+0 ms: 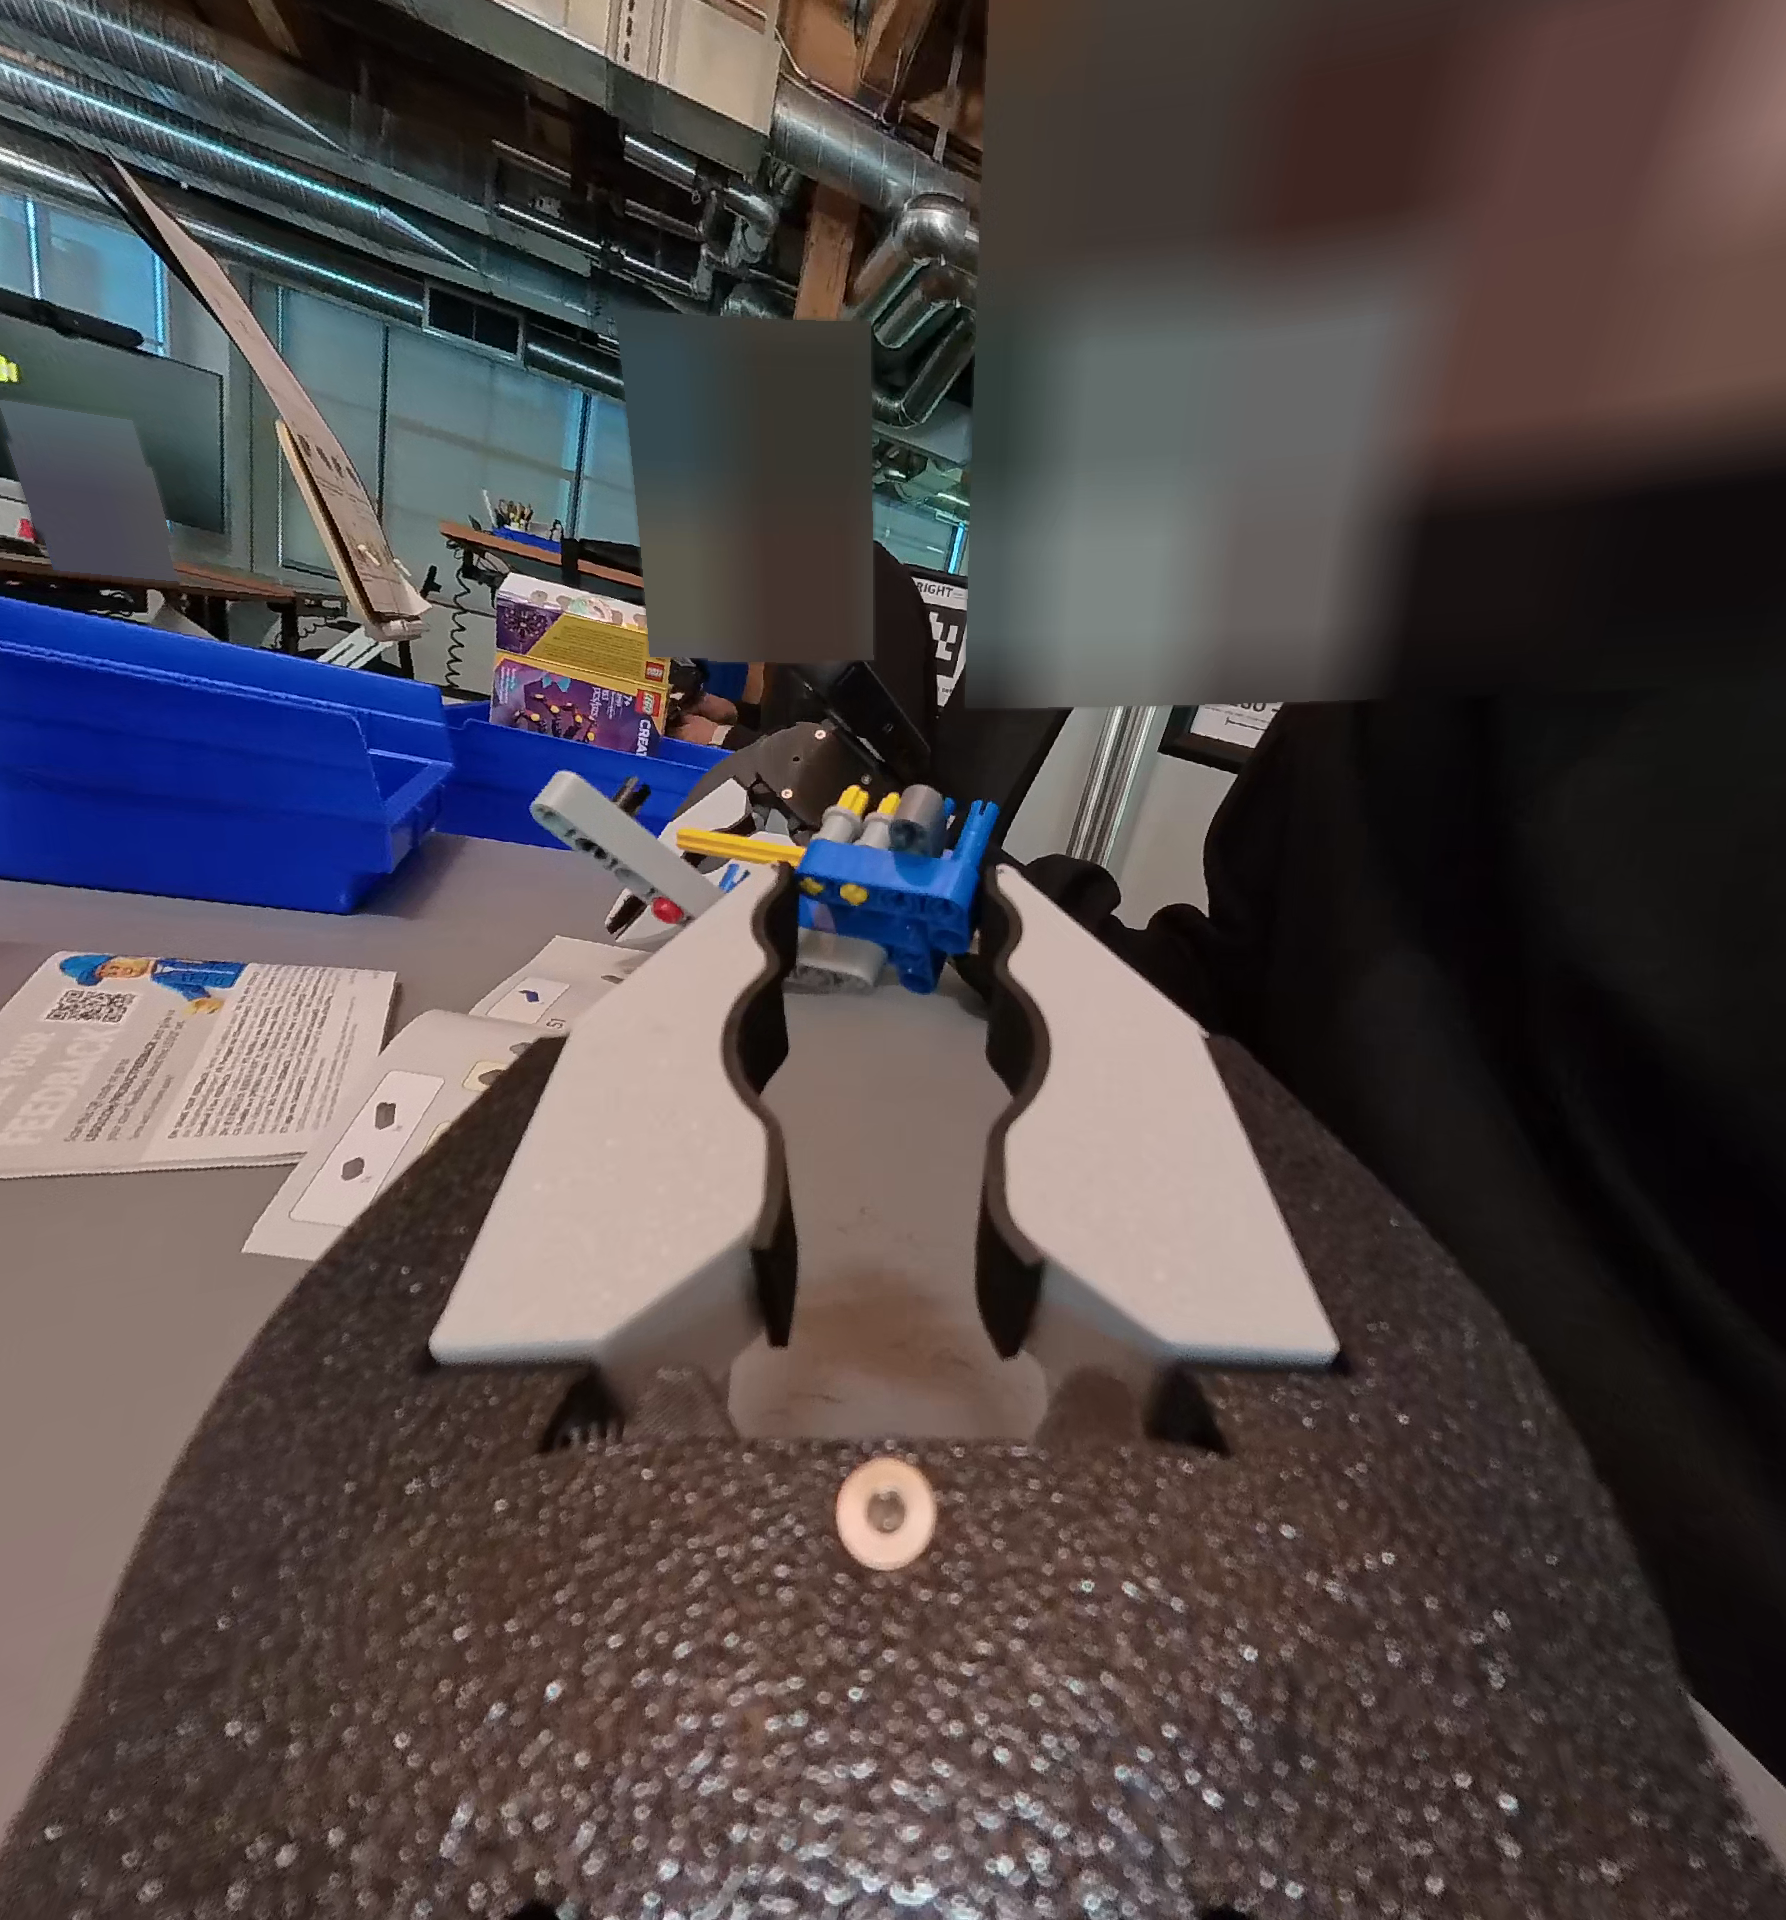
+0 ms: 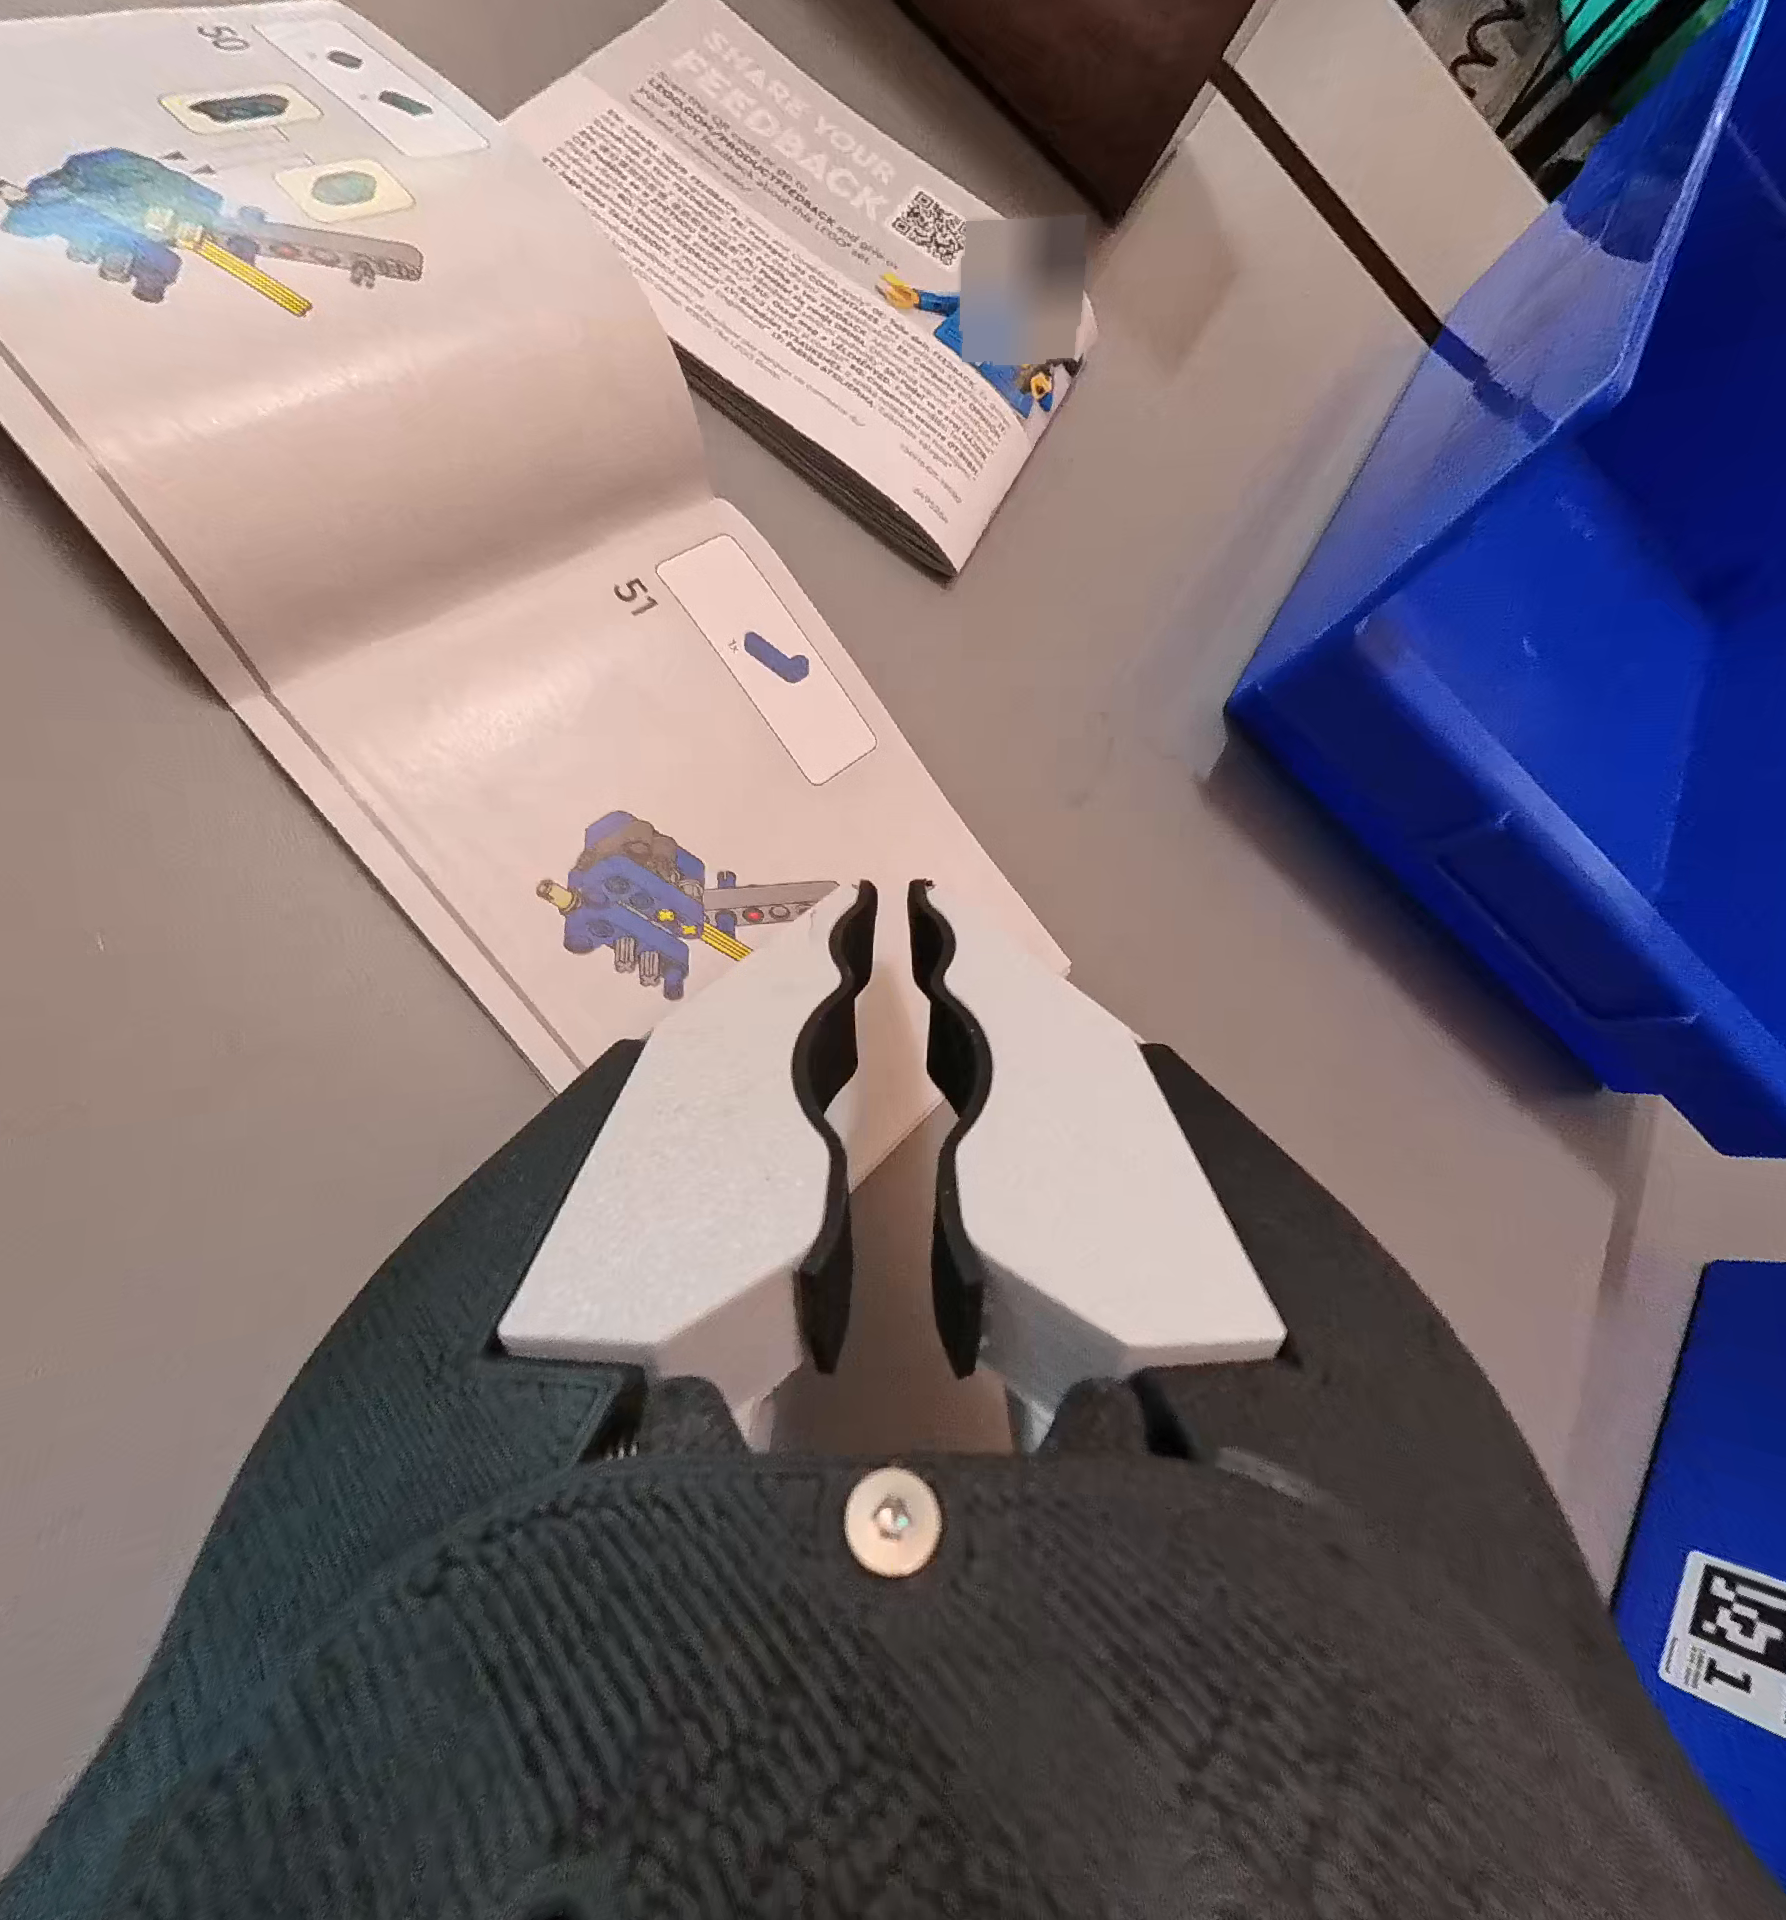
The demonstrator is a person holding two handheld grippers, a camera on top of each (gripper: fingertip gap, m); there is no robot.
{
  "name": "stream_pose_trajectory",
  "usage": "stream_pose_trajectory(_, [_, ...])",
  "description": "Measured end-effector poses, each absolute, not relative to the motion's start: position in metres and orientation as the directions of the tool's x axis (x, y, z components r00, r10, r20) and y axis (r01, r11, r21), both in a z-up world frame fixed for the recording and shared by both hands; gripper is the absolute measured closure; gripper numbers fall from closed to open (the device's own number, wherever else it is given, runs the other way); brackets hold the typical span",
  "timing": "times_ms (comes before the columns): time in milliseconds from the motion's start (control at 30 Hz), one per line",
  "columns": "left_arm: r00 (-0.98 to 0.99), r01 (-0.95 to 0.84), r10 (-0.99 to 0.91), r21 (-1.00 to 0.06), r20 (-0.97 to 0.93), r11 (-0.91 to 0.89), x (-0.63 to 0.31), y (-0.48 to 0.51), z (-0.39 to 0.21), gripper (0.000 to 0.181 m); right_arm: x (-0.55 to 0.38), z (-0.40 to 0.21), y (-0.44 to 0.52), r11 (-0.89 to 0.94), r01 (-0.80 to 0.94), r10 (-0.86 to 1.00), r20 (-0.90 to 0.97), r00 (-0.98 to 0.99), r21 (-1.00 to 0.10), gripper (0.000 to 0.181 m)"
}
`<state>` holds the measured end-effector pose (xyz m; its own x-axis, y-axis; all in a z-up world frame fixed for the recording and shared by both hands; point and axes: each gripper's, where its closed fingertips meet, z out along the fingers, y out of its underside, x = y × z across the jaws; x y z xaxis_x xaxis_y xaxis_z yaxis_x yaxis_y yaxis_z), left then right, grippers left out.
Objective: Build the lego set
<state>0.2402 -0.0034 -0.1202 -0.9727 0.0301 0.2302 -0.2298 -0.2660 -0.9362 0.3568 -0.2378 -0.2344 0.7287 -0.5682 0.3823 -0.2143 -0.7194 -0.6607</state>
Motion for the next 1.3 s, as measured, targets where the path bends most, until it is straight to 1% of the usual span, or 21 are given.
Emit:
stream_pose_trajectory(267, [-0.972,-0.231,0.031,-0.935,0.232,-0.269,0.240,-0.003,-0.120,0.149,0.358,-0.229,-0.234,-0.718,-0.182,-0.560,0.402,0.724,-0.672,0.175])
stream_pose_trajectory(533, [-0.972,-0.233,0.031,-0.934,0.234,-0.271,0.241,-0.003,-0.120,0.150,0.354,-0.231,-0.223,-0.738,-0.147,-0.519,0.415,0.748,-0.659,0.171])
stream_pose_trajectory(633, [-0.972,-0.234,0.031,-0.933,0.235,-0.272,0.241,-0.003,-0.120,0.150,0.354,-0.229,-0.221,-0.728,-0.141,-0.522,0.410,0.748,-0.671,0.171])
stream_pose_trajectory(1300, [-0.971,-0.236,0.033,-0.931,0.236,-0.278,0.241,-0.003,-0.119,0.150,0.352,-0.232,-0.218,-0.736,-0.136,-0.508,0.408,0.758,-0.664,0.170])
